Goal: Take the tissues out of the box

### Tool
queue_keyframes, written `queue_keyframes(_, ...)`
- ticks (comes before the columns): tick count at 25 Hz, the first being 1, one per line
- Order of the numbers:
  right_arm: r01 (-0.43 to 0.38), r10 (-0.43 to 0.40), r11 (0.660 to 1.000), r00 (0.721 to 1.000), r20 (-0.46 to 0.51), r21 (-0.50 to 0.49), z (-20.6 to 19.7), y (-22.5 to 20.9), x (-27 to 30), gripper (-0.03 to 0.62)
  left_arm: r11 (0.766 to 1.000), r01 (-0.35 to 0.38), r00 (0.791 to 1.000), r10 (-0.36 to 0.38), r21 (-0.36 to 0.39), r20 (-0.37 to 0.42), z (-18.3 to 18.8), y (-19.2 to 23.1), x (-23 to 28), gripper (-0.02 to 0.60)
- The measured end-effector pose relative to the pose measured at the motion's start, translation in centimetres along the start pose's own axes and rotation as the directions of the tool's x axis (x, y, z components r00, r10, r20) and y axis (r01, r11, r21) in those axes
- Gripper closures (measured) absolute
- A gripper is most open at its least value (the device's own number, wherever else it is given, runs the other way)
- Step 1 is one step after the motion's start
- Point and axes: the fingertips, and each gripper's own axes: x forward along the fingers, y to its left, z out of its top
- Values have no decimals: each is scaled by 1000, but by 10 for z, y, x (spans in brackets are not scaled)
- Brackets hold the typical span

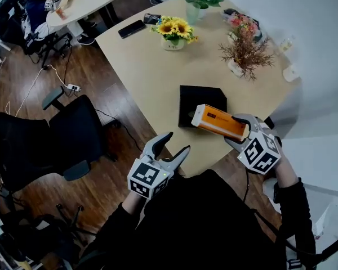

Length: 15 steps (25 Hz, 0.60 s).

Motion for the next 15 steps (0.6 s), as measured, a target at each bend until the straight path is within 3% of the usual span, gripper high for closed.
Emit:
queue_keyframes(5,-41,42,999,998,-37,28,-4,50,-5,309,997,73,996,-75,-32,-45,-21,6,5,324)
queue_keyframes(9,-120,122,992,985,-121,29,-27,80,31,307,996,83,993,-86,-36,-77,-33,14,-3,324)
queue_keyframes(12,-175,177,984,970,-169,27,-43,93,67,307,998,53,994,-57,-46,-89,-37,18,-21,324)
queue_keyframes(15,-232,228,973,954,-194,1,-49,105,97,303,998,-22,996,17,-55,-93,-40,28,-41,324)
